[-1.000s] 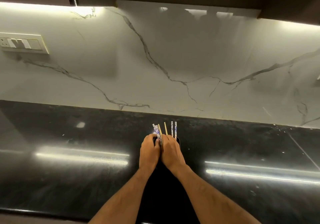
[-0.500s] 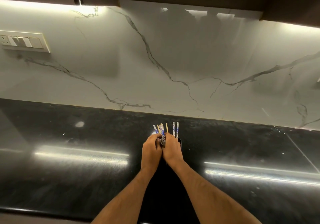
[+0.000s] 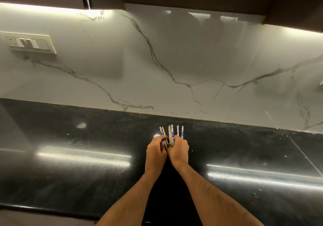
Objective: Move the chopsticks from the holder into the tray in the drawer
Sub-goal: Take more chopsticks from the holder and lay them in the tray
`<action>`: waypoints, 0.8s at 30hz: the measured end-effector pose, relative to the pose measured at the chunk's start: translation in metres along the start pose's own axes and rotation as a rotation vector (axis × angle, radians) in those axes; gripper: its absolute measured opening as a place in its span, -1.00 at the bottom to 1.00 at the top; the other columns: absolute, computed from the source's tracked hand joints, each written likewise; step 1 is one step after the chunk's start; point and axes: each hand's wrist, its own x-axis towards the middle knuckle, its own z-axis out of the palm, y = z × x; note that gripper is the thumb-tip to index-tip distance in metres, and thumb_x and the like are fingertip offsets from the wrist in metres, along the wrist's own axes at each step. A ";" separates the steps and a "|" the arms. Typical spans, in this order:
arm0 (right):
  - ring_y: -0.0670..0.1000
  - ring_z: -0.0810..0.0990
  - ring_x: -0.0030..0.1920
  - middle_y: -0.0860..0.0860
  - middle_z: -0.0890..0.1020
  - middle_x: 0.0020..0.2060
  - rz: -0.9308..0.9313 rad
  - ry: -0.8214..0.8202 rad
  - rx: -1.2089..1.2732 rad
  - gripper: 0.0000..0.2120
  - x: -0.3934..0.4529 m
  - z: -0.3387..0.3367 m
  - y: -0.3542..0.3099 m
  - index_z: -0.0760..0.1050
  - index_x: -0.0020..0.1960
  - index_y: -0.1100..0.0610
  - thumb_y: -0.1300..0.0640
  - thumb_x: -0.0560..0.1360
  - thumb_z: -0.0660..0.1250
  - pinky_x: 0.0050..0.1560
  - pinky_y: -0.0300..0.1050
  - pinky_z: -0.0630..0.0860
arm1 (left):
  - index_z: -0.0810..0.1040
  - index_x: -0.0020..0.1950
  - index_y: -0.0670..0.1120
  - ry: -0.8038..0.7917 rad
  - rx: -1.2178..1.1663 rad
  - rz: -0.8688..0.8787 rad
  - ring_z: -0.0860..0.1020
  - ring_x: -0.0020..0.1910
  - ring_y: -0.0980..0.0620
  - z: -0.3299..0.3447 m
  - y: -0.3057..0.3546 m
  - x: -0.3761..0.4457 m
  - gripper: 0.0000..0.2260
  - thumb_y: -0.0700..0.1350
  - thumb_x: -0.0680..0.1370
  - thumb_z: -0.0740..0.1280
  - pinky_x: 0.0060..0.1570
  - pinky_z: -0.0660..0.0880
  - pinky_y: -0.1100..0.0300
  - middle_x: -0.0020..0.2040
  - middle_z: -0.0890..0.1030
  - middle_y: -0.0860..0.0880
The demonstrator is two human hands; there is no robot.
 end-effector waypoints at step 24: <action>-0.13 0.73 -0.22 -0.04 0.72 -0.22 -0.148 0.292 0.623 -0.92 -0.011 -0.111 -0.070 0.65 -0.03 0.17 0.27 0.49 0.48 -0.15 -0.22 0.66 | 0.57 0.16 -0.19 -0.418 -0.670 -0.202 0.63 -0.20 0.04 -0.033 0.098 0.023 -0.81 -0.14 0.69 0.21 -0.20 0.55 0.25 -0.13 0.68 -0.07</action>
